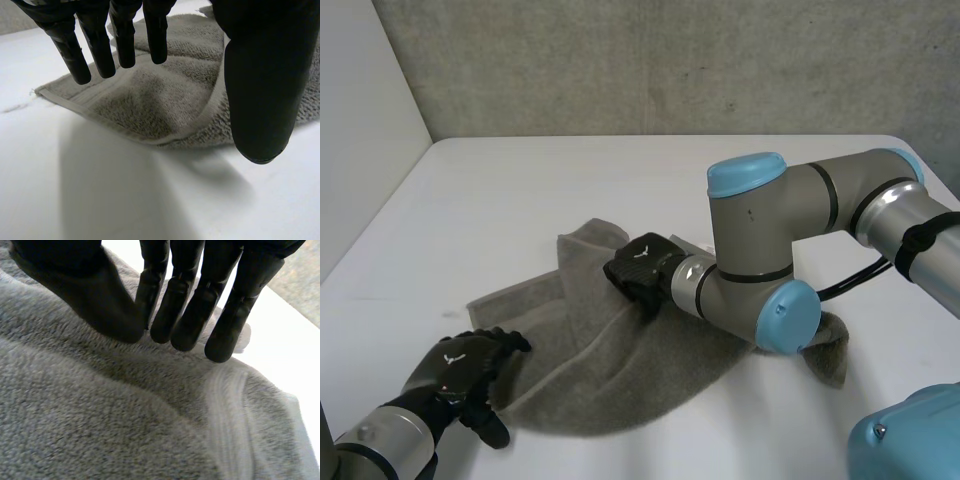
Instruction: Fold the towel.
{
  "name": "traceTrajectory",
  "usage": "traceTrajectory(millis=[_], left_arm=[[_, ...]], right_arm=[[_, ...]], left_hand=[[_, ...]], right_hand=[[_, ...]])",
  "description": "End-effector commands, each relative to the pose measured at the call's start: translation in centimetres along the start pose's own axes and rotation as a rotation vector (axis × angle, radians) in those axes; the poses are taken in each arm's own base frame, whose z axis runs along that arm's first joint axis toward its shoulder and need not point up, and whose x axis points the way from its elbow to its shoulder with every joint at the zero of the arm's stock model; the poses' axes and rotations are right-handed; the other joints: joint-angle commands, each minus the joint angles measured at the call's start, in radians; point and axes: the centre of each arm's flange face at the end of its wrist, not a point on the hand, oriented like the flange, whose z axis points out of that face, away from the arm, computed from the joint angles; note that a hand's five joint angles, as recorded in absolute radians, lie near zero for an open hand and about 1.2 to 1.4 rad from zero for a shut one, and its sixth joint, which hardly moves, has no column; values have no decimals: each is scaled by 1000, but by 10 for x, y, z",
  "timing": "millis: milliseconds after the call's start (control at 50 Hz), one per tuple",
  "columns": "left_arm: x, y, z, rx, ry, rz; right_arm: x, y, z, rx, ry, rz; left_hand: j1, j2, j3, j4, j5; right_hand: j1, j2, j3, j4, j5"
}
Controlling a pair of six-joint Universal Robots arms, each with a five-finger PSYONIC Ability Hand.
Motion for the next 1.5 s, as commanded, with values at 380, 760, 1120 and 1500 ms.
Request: traceTrajectory(millis=[380,760,1120,1500], left_arm=[[2,6,22,-65,45,-9],[8,14,16,-87,81,-11],[9,11,18,-75,83,-7],[26,-7,28,-7,150,24]], right_arm=[[10,-35,-40,111,88,-27],[-10,6,5,31,20,12],[-11,10,9,27,14,12],[34,-69,-98,183,179,21]], left_hand=[[178,181,181,182,179],[342,345,346,347,343],[340,343,343,344,341],[293,296,296,297,294]], right_hand=[[-783,-775,-771,-771,-775],[-557,-549,-545,-545,-549],[-19,-11,-8,-7,-12],[126,134,138,139,134]])
